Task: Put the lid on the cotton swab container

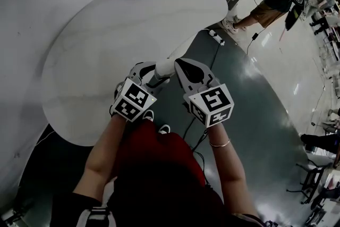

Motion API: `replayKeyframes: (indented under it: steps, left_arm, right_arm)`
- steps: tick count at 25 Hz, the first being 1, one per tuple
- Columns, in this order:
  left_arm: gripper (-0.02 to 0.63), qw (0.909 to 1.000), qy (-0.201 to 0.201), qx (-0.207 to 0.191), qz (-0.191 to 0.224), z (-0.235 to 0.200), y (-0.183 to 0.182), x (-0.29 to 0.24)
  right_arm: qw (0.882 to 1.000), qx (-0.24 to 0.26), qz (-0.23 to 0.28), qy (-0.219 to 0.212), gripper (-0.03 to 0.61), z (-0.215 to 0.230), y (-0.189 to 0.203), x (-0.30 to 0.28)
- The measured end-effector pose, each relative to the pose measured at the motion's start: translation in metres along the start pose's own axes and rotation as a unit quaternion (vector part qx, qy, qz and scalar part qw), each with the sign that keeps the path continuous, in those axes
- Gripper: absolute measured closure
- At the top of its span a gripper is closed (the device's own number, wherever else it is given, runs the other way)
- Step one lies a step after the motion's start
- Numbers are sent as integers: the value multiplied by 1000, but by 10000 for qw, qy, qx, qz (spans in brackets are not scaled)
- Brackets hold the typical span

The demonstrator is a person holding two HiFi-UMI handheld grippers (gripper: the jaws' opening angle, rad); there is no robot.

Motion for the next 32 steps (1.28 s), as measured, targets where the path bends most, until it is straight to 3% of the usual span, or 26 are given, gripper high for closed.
replayKeyframes:
  steps: [32]
  left_arm:
    - [383, 9967, -369, 578, 442, -14, 0, 14]
  right_arm:
    - [9990, 316, 240, -192, 563, -26, -5, -10]
Point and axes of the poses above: the fingertips, and each gripper's own axes: x backward along the fingers, z to its right, y out of its underside, the point moved 2 cm from there along x, backward along the fingers, and after that the axes turned 15 degrees about -x, right-handed, at the moved point
